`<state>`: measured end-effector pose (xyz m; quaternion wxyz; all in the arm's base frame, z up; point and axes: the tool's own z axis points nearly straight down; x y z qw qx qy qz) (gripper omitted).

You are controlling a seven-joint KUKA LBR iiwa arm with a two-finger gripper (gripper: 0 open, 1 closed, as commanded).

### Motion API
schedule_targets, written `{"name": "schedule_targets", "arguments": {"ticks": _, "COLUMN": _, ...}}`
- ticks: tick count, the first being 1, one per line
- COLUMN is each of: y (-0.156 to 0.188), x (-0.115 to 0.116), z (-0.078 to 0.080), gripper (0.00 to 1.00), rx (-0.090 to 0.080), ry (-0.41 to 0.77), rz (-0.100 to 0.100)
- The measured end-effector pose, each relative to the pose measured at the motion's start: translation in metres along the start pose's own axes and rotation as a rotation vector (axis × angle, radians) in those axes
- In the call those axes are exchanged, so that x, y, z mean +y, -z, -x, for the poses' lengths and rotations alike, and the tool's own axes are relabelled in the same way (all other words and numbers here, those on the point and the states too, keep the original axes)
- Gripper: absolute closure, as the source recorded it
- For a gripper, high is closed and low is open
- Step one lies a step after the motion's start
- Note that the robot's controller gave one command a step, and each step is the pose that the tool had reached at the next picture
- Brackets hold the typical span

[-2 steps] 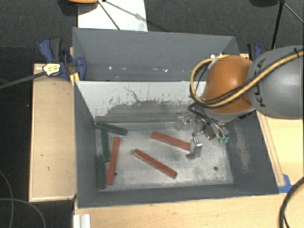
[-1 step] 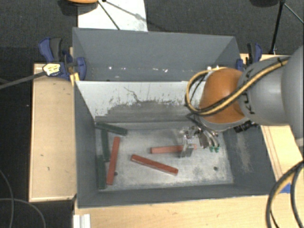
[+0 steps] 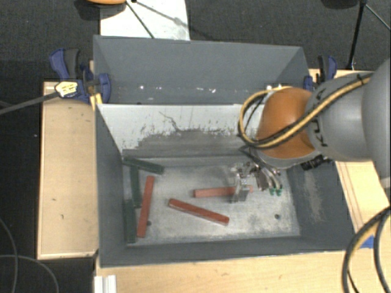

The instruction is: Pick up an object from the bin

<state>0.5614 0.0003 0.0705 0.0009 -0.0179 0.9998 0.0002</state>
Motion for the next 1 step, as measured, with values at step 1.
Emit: {"name": "schedule_targets", "arguments": {"ticks": 1, "y": 0.1531, "x": 0.0169, "z": -0.0247, "gripper": 1.0, "rx": -0.003, "ry": -0.008, "rz": 0.0}}
